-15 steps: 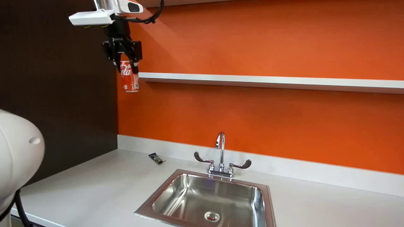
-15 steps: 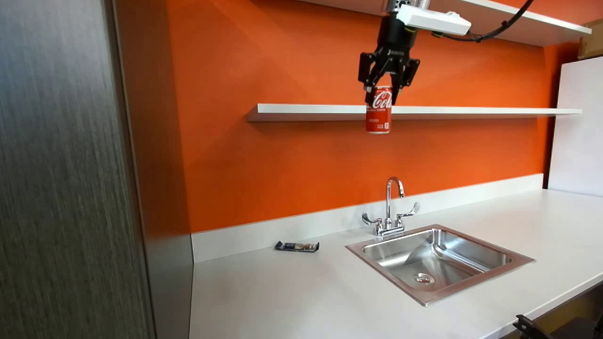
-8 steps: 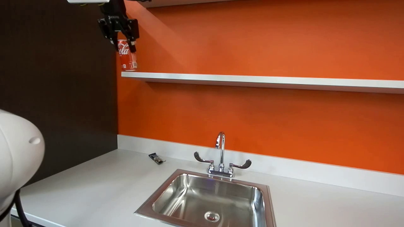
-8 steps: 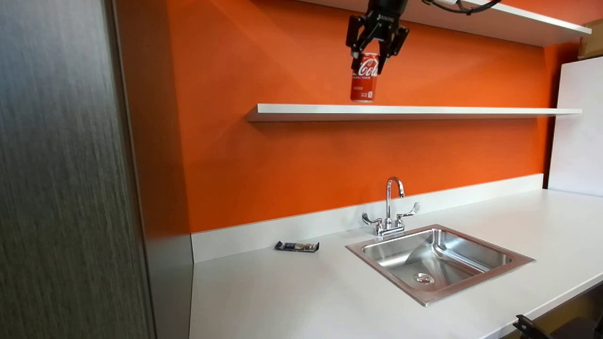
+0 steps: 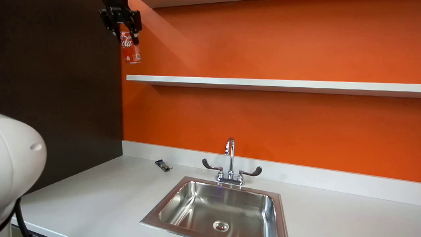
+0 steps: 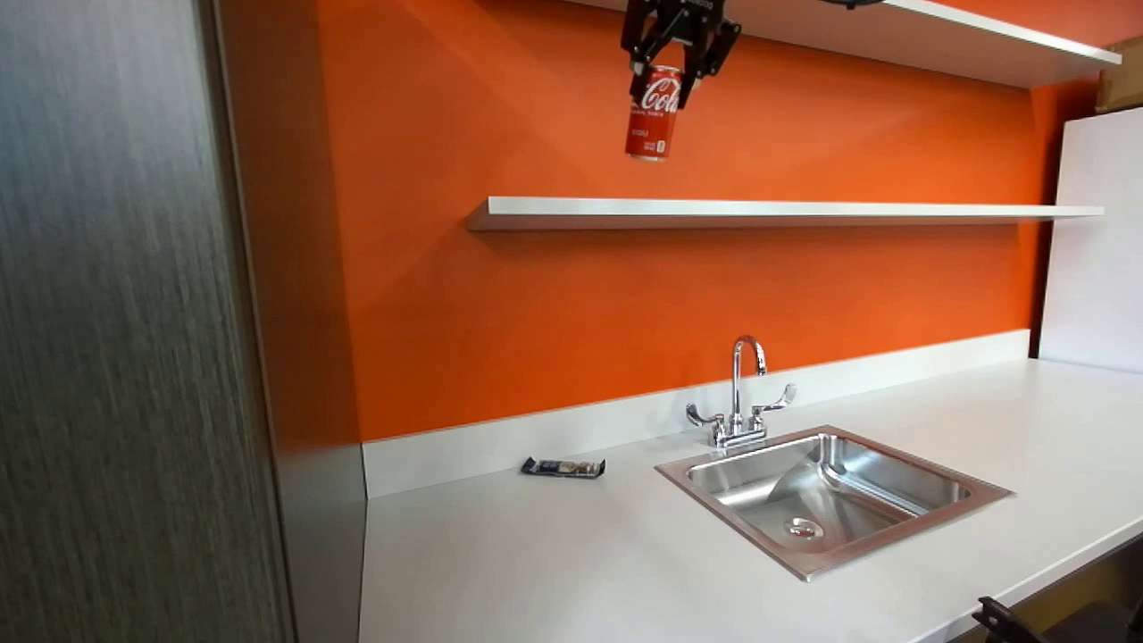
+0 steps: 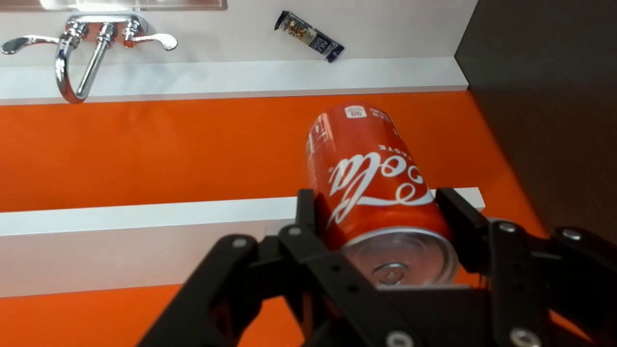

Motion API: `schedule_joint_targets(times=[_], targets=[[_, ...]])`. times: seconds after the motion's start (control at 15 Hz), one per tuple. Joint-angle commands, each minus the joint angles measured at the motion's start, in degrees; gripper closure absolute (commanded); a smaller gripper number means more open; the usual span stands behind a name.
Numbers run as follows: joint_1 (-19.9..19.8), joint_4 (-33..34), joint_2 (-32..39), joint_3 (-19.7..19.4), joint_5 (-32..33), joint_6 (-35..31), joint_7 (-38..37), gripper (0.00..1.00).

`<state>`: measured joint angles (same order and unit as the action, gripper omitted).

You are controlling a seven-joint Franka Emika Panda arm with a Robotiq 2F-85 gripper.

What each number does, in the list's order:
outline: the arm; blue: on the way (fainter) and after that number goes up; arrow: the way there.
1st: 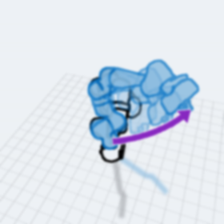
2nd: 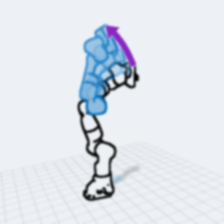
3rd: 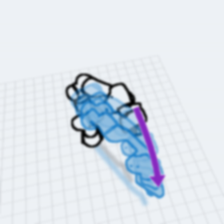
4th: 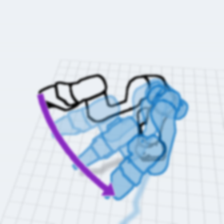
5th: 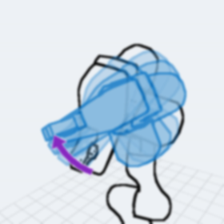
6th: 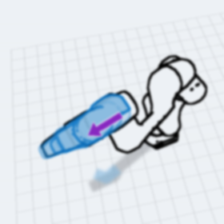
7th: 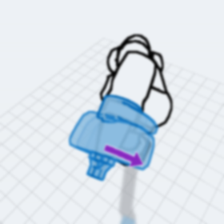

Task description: Put the can on the bottom shelf

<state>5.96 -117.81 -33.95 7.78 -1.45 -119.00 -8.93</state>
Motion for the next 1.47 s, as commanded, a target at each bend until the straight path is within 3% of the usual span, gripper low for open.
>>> schedule_joint_targets(times=[0.0, 0.73, 1.4], targets=[[-0.8, 4.6, 3.9, 1.3, -0.3, -1.8, -1.7, 0.61], [-2.6, 15.7, 15.8, 1.6, 2.1, -4.0, -6.0, 0.61], [-3.4, 24.3, 26.2, 1.3, 10.2, -3.5, -12.8, 0.61]])
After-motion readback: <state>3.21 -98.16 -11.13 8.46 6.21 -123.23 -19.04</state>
